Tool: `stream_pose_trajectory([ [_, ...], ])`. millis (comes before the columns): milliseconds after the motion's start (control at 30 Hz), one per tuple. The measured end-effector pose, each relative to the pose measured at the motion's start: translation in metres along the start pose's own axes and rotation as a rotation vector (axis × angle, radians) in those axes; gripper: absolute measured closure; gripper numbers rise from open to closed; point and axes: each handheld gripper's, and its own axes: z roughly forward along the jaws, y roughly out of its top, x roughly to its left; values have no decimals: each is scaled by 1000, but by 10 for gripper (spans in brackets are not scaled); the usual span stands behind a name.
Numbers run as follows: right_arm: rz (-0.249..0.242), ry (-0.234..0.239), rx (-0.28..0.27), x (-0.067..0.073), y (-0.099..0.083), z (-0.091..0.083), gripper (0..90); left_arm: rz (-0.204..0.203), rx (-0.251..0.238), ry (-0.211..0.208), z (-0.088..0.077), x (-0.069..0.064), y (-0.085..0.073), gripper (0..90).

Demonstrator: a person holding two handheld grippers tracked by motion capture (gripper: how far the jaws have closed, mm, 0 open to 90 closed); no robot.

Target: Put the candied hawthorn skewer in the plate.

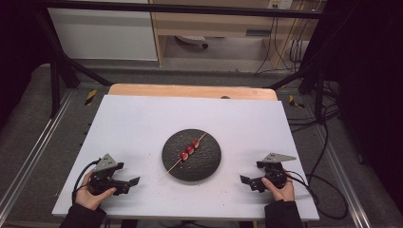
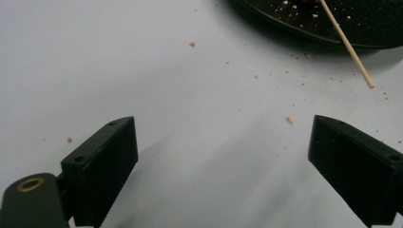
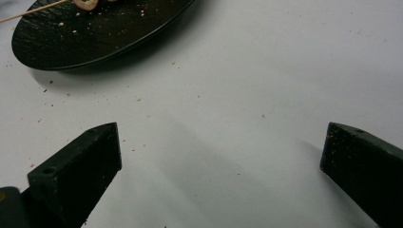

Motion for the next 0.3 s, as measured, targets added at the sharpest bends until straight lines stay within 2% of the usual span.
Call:
stream_pose_trajectory([
  [300,-5,0,5,0,0,0,5,1,0,6,-1,1,-3,94],
])
